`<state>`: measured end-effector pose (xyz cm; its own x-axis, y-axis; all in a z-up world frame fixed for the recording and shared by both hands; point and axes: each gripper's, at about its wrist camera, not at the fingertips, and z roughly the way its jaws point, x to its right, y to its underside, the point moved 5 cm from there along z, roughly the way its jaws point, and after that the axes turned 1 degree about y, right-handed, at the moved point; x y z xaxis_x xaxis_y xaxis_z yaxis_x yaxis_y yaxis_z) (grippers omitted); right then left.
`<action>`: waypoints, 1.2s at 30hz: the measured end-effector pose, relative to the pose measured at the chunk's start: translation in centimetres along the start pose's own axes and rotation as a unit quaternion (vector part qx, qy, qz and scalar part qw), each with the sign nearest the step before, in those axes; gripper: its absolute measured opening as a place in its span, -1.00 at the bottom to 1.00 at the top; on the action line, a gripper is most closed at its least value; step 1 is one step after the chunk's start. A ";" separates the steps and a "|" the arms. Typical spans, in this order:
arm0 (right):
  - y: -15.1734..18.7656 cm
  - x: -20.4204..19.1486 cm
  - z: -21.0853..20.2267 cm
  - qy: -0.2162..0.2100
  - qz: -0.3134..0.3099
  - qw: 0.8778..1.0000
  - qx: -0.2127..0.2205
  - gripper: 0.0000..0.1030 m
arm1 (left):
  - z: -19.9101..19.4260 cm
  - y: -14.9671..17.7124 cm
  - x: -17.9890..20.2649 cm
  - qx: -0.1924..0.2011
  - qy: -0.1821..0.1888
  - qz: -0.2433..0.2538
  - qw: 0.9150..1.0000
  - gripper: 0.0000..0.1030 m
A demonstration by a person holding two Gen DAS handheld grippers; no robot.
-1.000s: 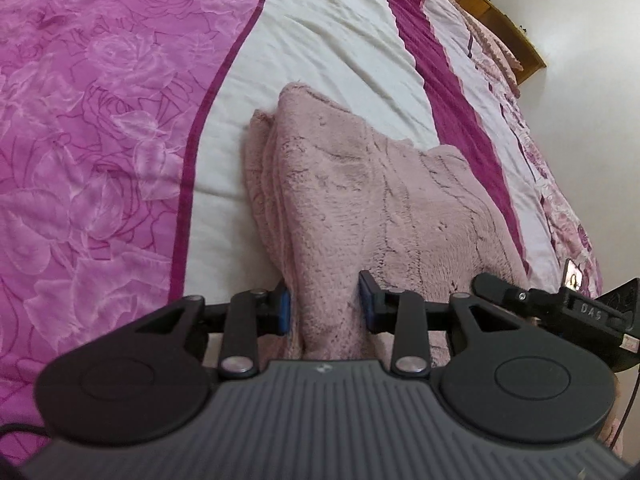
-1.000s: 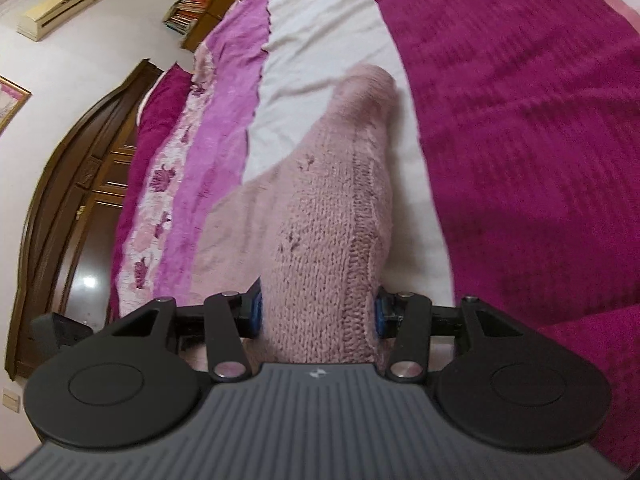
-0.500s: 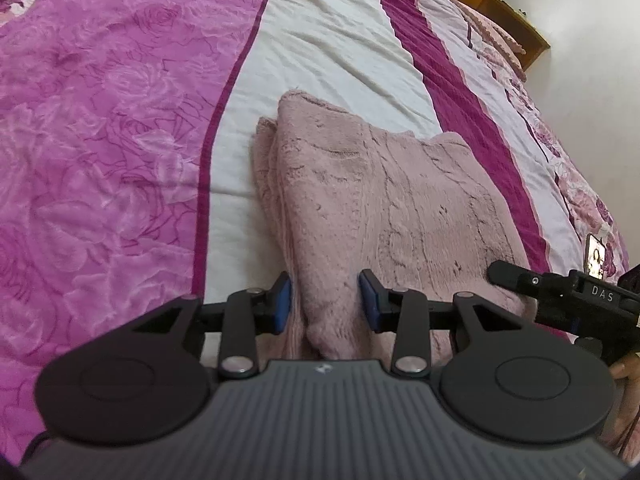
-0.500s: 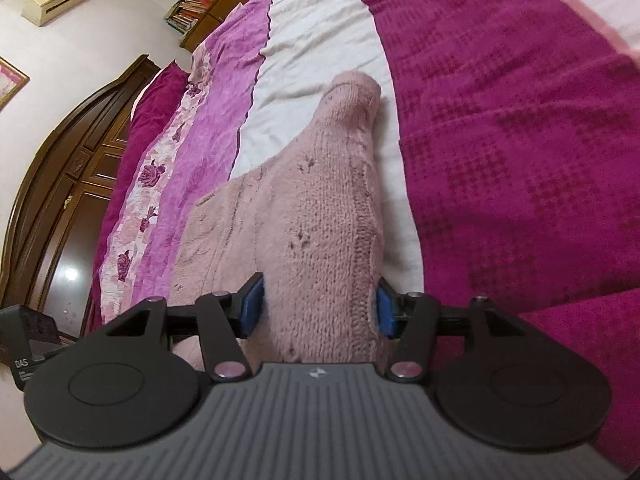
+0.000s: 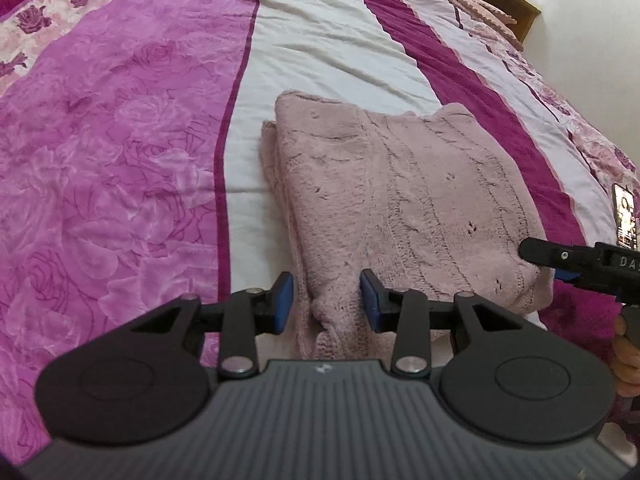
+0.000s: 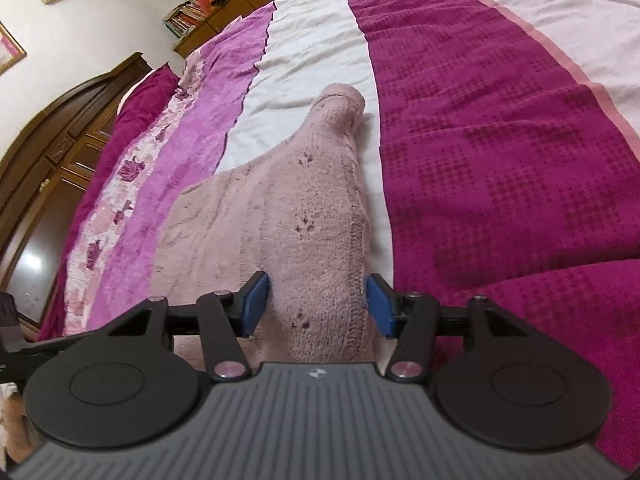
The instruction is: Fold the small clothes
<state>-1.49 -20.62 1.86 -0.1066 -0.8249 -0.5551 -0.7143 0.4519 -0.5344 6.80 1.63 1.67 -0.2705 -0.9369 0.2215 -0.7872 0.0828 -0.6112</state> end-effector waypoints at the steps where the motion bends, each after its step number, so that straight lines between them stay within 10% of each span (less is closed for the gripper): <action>1: 0.2 0.0 0.1 0.003 -0.002 1.000 0.002 0.17 | -0.1 0.0 0.0 0.001 0.000 -0.005 1.000 -0.24; 10: 0.9 -2.1 -2.3 0.017 -0.046 0.998 0.036 0.33 | -2.5 0.9 0.6 0.014 -0.009 -0.034 0.999 -0.27; 20: 2.8 -4.2 -5.0 0.017 -0.093 0.995 0.039 0.68 | -4.8 3.0 1.5 0.030 -0.051 -0.071 0.996 0.42; 36: 6.7 -4.7 -4.0 0.074 -0.167 0.983 0.011 1.00 | -3.0 6.5 4.1 0.001 -0.118 -0.046 0.992 0.44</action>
<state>-8.57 -15.12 3.45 0.0307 -0.9681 -0.2487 -0.7117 0.1536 -0.6855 -1.16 -0.68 0.89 -0.0597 -0.9939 0.0931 -0.8018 -0.0078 -0.5975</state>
